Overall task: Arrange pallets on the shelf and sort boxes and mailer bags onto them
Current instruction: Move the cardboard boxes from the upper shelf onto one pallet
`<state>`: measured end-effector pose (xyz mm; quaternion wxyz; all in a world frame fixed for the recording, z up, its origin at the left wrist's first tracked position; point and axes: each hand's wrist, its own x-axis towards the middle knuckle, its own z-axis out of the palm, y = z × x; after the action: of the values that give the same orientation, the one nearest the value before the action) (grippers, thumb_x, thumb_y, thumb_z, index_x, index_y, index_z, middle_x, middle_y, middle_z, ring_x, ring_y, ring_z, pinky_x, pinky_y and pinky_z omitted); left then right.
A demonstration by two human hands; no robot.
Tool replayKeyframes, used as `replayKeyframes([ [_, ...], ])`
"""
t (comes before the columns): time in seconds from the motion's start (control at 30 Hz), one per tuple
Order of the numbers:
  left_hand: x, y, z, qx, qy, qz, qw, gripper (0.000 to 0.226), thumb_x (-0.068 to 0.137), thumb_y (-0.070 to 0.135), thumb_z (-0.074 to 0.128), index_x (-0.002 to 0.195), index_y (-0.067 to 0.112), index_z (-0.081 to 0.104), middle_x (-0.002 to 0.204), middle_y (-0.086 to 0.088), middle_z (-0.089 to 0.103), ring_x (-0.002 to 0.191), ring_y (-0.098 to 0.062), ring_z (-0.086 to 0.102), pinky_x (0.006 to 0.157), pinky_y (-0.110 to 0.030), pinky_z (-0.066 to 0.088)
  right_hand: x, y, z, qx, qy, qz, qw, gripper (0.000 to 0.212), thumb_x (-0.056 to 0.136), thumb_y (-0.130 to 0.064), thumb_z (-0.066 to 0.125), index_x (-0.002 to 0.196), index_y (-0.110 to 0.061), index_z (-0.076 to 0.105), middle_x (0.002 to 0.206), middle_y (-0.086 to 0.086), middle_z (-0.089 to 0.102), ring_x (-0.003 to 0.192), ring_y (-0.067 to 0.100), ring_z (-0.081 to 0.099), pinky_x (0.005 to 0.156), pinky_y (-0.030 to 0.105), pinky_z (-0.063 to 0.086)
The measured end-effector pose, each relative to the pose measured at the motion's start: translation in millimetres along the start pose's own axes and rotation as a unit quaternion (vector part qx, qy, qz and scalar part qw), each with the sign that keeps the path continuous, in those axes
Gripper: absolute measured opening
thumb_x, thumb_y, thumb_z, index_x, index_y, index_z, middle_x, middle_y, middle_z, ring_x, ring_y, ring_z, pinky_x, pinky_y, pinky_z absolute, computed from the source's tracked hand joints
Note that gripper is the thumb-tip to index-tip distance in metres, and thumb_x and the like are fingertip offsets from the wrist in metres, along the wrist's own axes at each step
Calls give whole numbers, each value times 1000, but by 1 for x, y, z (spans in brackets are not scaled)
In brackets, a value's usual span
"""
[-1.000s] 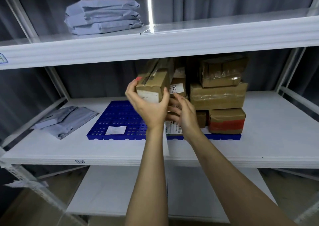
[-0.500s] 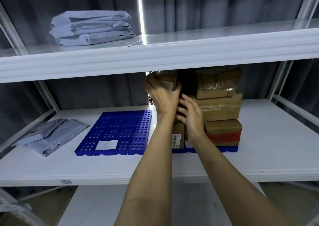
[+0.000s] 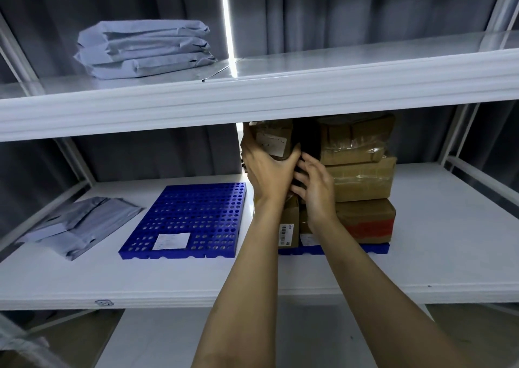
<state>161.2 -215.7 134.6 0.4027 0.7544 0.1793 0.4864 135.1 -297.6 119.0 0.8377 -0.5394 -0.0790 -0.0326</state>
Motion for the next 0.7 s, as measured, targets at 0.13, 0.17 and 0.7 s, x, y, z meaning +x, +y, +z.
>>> replayKeyframes([
  [0.13, -1, 4, 1, 4, -18, -13, 1000, 96, 63, 62, 74, 133, 7, 41, 124, -11, 53, 118, -26, 50, 92, -40, 48, 1, -1, 0, 4, 4, 2, 1000, 32, 103, -16, 39, 130, -13, 55, 128, 9, 60, 104, 15, 64, 74, 21, 56],
  [0.17, -2, 4, 1, 7, -18, -12, 1000, 96, 63, 64, 73, 132, 6, 41, 123, -11, 53, 117, -26, 50, 92, -39, 48, 0, -1, -1, 1, 5, 2, 1000, 32, 102, -17, 39, 130, -13, 55, 129, 9, 60, 106, 16, 64, 74, 20, 56],
  [0.7, -71, -30, -103, 81, 28, 67, 994, 71, 83, 55, 52, 141, 15, 41, 145, -3, 44, 134, -21, 36, 106, -48, 39, -56, 16, 12, -204, -88, -158, 962, 35, 99, -13, 46, 134, -16, 53, 117, -12, 60, 103, -10, 56, 84, 7, 45],
])
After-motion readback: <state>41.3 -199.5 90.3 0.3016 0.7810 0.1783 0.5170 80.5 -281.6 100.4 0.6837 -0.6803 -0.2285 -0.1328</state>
